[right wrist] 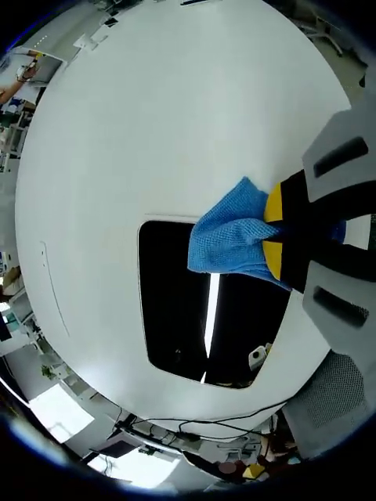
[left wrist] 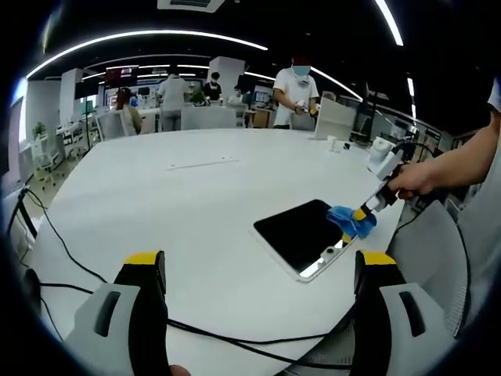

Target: Wipe the mirror surface with the cleaning cloth until all visible marks leave the cleaned area.

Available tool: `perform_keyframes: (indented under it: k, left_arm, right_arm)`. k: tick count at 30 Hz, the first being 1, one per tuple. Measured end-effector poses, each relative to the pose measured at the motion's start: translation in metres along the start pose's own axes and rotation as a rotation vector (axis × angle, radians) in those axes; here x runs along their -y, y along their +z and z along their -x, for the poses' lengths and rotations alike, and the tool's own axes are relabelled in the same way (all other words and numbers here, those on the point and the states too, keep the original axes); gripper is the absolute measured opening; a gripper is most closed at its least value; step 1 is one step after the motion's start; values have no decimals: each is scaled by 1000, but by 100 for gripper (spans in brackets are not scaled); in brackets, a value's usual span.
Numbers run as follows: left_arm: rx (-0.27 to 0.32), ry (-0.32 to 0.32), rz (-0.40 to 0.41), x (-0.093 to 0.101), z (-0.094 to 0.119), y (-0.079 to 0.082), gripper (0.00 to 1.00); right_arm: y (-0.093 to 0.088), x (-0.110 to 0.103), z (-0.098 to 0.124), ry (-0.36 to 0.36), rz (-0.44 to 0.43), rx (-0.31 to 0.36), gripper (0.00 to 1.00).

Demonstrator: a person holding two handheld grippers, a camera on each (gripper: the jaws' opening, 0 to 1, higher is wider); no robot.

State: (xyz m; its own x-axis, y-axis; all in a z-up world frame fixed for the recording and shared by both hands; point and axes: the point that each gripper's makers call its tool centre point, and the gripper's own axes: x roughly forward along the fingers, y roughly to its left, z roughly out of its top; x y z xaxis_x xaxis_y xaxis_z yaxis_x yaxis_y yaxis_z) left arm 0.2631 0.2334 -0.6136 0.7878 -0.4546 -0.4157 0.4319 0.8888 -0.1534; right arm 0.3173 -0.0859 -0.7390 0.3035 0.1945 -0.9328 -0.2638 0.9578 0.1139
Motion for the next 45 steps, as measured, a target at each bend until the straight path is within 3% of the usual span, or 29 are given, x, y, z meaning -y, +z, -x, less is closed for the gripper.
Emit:
perform_keyframes:
  k: [7,21,37,45]
  left_arm:
    - [-2,5,3,-3,3,-2,99]
    - [-2,-7,-5,1,-1,0,99]
    - [-3,-3,3,-1,2,-3,99]
    - [-6,-11,-10,3,1,-4,99]
  right_arm:
    - [-11,-1,5,17,-40,1,0]
    - [-10,-1,3,12,-52,-14,0]
    - [-8,-15,-2,27,-60,-23,0]
    - [-8,-32,-3,43,-60,-27,0]
